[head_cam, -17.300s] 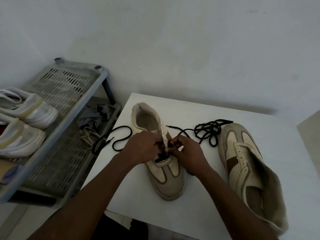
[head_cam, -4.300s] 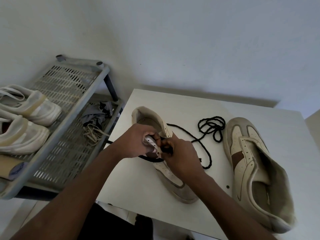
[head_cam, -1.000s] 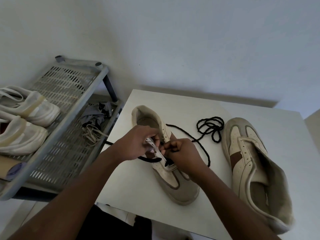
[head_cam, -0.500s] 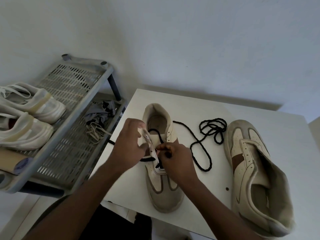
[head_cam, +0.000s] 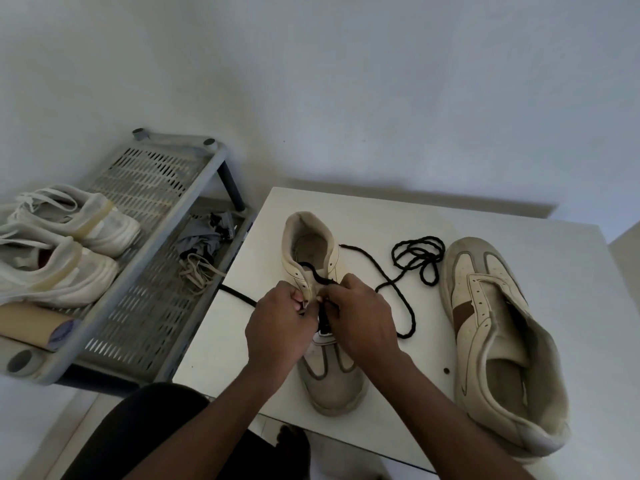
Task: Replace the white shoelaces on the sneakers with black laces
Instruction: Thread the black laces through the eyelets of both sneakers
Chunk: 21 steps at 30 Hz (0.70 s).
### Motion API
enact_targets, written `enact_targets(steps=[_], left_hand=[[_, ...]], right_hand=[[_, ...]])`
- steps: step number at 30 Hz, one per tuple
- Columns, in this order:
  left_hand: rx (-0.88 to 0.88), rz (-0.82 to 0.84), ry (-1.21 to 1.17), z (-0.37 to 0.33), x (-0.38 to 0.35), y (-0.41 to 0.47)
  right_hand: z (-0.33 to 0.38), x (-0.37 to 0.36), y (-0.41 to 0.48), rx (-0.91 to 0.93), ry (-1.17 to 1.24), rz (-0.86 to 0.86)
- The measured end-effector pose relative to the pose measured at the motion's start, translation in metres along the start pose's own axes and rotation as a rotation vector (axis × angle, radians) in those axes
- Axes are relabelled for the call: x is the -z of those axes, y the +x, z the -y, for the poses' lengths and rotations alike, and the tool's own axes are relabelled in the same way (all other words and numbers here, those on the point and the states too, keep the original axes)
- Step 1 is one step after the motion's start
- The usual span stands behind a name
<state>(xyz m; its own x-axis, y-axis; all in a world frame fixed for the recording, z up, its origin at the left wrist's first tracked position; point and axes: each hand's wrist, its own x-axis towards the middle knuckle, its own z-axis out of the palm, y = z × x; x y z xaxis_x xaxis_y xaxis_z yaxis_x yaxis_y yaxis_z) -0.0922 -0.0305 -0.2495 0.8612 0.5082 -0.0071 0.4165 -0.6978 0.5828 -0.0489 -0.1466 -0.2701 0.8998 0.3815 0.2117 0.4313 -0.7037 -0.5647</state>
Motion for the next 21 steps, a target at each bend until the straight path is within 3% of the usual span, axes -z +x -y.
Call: enact_targets(steps=[11, 17, 21], left_hand=[[-0.089, -0.078, -0.111, 0.007, 0.008, 0.012], [0.089, 0.163, -0.520, 0.021, 0.017, 0.028], [0.161, 0.257, -0.631, 0.020, 0.020, 0.033]], right_hand=[[0.001, -0.001, 0.005, -0.045, 0.143, 0.050], [0.009, -0.005, 0.003, -0.015, 0.132, 0.029], [0.007, 0.005, 0.007, -0.013, 0.025, 0.056]])
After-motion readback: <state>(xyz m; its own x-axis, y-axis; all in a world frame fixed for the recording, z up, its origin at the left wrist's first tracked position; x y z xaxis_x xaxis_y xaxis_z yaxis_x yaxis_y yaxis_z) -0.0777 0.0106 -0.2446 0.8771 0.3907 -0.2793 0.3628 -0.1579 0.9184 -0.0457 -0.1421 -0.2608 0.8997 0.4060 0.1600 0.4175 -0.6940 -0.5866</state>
